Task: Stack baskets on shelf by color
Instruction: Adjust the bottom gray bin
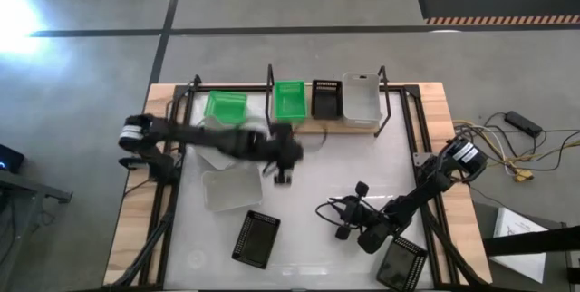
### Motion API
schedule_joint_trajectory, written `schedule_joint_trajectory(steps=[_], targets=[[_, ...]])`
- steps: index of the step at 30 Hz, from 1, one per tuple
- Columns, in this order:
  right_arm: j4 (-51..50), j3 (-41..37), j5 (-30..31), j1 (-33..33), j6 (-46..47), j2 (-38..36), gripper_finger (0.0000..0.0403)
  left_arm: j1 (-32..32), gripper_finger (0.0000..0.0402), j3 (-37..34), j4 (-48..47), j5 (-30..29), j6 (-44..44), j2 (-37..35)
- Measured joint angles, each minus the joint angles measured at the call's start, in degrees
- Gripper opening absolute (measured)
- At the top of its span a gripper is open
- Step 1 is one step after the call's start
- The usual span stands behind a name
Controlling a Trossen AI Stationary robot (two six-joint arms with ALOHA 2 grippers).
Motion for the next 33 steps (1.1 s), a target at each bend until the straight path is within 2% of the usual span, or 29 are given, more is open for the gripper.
schedule_joint_trajectory(steps=[3,6,8,12,15,21,24,27,30,33], targets=[[0.3,2.6,-2.7,0.0,-1.1,0.0,0.0043,-8.3,0.0127,-5.3,4.6,-0.5,-0.9,-1.9],[0.3,5.9,-7.1,0.2,-4.6,0.0,0.0043,-17.0,0.0127,-7.5,3.2,-3.7,-4.5,-3.4],[0.2,8.3,-9.7,0.6,-7.1,0.0,0.0043,-22.9,0.0127,-7.5,1.2,-5.9,-9.4,-4.5],[-0.5,13.2,-12.4,2.9,-12.0,0.0,0.0043,-33.5,0.0127,-7.2,-1.2,-6.6,-22.0,-5.6],[-3.1,17.3,-11.6,5.9,-14.0,0.0,0.0043,-40.6,0.0127,-7.3,-5.3,-6.9,-36.5,-5.5],[-14.7,26.1,-9.3,13.2,-14.0,0.0,0.0043,-51.8,0.0127,-7.8,-21.8,-7.6,-77.0,-4.1],[-16.7,28.8,-6.9,16.4,-13.3,0.0,0.0043,-55.0,0.0127,-10.5,-25.2,-9.2,-88.2,-2.8],[-16.3,29.3,-3.5,18.8,-13.1,0.0,0.0043,-55.2,0.0127,-14.8,-23.5,-12.1,-95.0,-1.5],[-16.1,28.6,-0.8,20.2,-10.7,0.0,0.0043,-53.1,0.0127,-18.9,-18.4,-15.1,-96.2,0.1],[-16.1,27.7,-0.1,20.5,-6.9,0.1,0.0043,-49.7,0.0127,-21.7,-10.6,-19.0,-93.5,2.0]])
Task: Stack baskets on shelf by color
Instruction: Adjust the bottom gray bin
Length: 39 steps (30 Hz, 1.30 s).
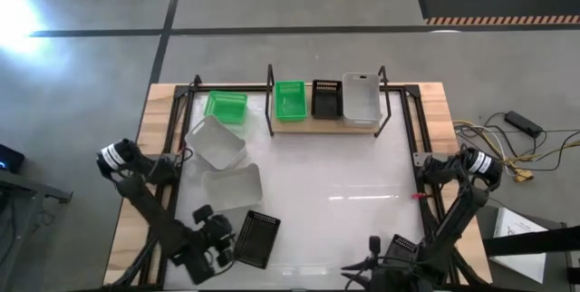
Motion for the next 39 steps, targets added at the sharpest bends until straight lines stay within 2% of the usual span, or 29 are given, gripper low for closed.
schedule_joint_trajectory(steps=[4,8,12,15,20,24,30,32,36,37,39], targets=[[0.1,-0.5,0.8,-0.4,4.3,1.0,0.0043,6.3,0.0127,-1.9,14.0,-3.7,11.7,2.7],[1.4,-0.5,0.6,-1.5,4.9,2.7,0.0043,13.1,0.0127,-1.6,33.0,-2.6,23.6,7.1],[5.4,-0.5,-0.7,-3.6,3.6,5.2,0.0043,18.7,0.0127,0.5,51.8,-2.2,39.5,10.6],[6.7,0.2,-5.1,-5.6,2.1,6.7,0.0043,21.2,0.0127,1.8,55.8,-0.5,47.8,11.6],[3.7,4.7,-9.2,-8.0,-0.6,7.2,0.0043,21.5,0.0127,3.1,53.9,-0.5,52.9,8.3],[-10.7,11.4,-10.5,-8.6,-0.1,6.6,0.0046,19.2,0.0127,2.9,49.6,-0.5,53.3,4.7],[-46.8,24.2,-10.4,-9.3,13.3,6.3,0.0085,14.9,0.0127,2.8,47.0,-1.9,53.2,1.9],[-59.8,26.1,-10.3,-10.1,19.4,6.2,0.0100,13.6,0.0127,2.7,46.6,-3.1,53.2,1.9],[-89.2,25.8,-11.7,-15.2,38.4,5.6,0.0110,12.2,0.0127,2.1,46.7,-5.0,51.7,1.9],[-93.1,24.9,-12.5,-17.3,41.8,5.3,0.0109,12.0,0.0127,2.0,46.4,-5.3,51.4,1.9],[-88.1,20.5,-13.1,-22.3,36.1,2.5,0.0103,11.7,0.0127,2.0,46.3,-6.4,51.2,1.9]])
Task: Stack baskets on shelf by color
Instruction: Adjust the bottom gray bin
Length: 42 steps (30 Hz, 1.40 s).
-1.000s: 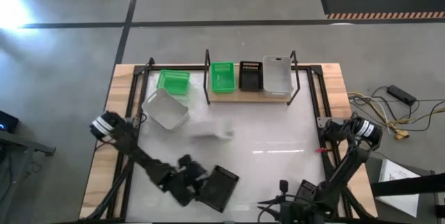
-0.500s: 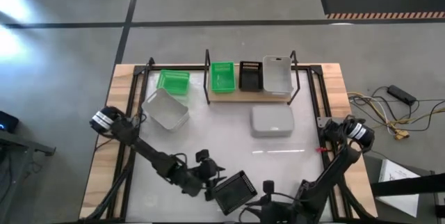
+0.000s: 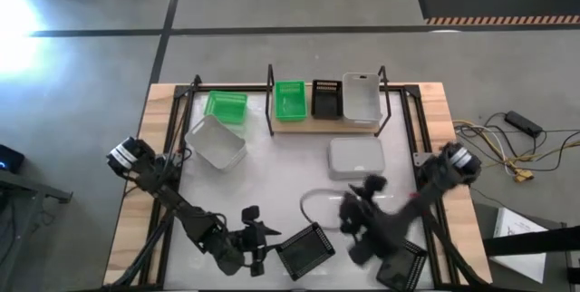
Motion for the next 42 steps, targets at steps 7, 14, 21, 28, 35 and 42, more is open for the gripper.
schedule_joint_trajectory(steps=[7,14,21,28,35,42], targets=[[15.0,-14.6,-8.8,-22.7,-12.9,-9.8,0.0066,-0.1,0.0127,0.0,0.0,-0.4,-0.1,0.0],[32.5,-22.3,-22.0,-29.5,-22.2,-14.7,0.0042,-0.4,0.0127,0.0,-0.2,-0.4,-0.1,0.0],[56.2,-24.6,-34.1,-28.8,-25.7,-12.9,0.0038,-0.4,0.0127,0.0,-0.6,-0.8,0.0,0.0],[55.7,-15.9,-35.3,-25.8,-33.8,-7.6,0.0038,-0.4,0.0127,0.0,-6.6,-2.8,-3.0,0.0],[16.3,-8.8,-17.5,-25.0,-17.5,-7.8,0.0038,-0.4,0.0127,0.0,-10.7,-5.0,-7.1,0.0],[17.5,-15.9,-18.9,-29.2,-15.2,-8.8,0.0011,-0.4,0.0127,0.0,-10.7,-6.2,-7.1,0.0]])
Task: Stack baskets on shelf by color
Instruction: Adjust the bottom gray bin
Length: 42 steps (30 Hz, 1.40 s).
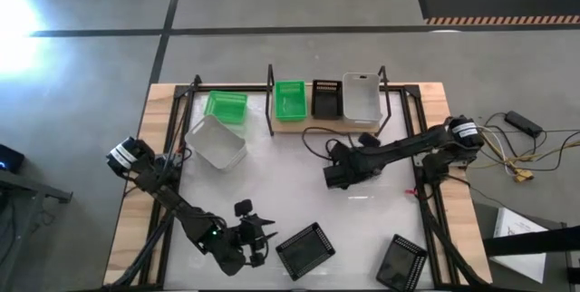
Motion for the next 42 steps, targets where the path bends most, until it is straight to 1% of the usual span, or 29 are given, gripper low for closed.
schedule_joint_trajectory(steps=[4,8,10,14,16,17,19,20,23,25,27,29,31,33,36,39,42], targets=[[10.8,-2.6,-3.4,-1.4,-5.2,0.0,0.0008,0.2,0.0127,0.0,-0.2,-0.6,0.0,0.0],[23.2,-2.9,-6.4,-1.2,-8.0,0.0,0.0008,0.6,0.0127,0.0,-2.7,-1.8,0.0,0.0],[28.4,-2.5,-9.5,-0.7,-9.4,0.0,0.0008,1.0,0.0127,-0.1,-3.9,-1.8,-0.1,0.0],[42.2,-2.6,-16.1,0.9,-13.3,1.0,0.0008,2.2,0.0127,-0.1,-6.5,-2.0,-1.1,0.0],[48.0,-2.4,-19.8,1.8,-17.0,1.4,0.0008,2.9,0.0127,-0.1,-8.3,-2.0,-2.8,0.0],[49.3,-2.0,-20.6,2.5,-19.0,1.5,0.0008,3.2,0.0127,-0.1,-9.2,-2.0,-3.3,0.0],[48.7,-0.9,-19.2,4.5,-21.1,1.1,0.0008,3.6,0.0127,-0.6,-10.8,-2.0,-4.9,0.0],[47.2,-0.6,-17.1,5.8,-21.5,0.4,0.0008,3.9,0.0127,-1.1,-11.1,-2.0,-5.8,0.0],[39.8,0.1,-8.1,10.8,-19.9,-2.4,0.0008,4.4,0.0127,-3.4,-11.2,-2.0,-8.4,0.0],[31.3,0.1,-2.7,14.2,-14.5,-4.1,0.0008,5.0,0.0127,-5.5,-11.4,-2.1,-10.8,0.0],[21.9,-0.7,1.0,17.2,-6.3,-4.7,0.0008,6.2,0.0127,-7.8,-11.0,-2.8,-14.2,0.0],[12.5,-2.5,2.3,20.0,3.2,-4.7,0.0008,7.8,0.0127,-10.1,-9.1,-3.0,-16.4,0.0],[8.3,-5.4,2.3,22.2,11.3,-4.7,0.0008,9.6,0.0127,-12.2,-5.7,-2.7,-15.7,0.0],[8.3,-9.4,2.1,23.7,16.9,-4.7,0.0008,11.7,0.0127,-14.1,-0.4,-1.5,-12.6,0.0],[14.4,-16.2,2.0,24.0,20.8,-4.7,0.0008,15.1,0.0127,-16.5,9.5,2.2,-5.7,0.0],[25.3,-21.6,1.3,22.4,19.3,-4.7,0.0008,18.2,0.0127,-17.5,16.2,6.5,0.3,0.0],[37.7,-25.5,-0.8,20.4,14.7,-4.7,0.0009,20.4,0.0127,-17.0,17.7,9.7,3.2,0.0]])
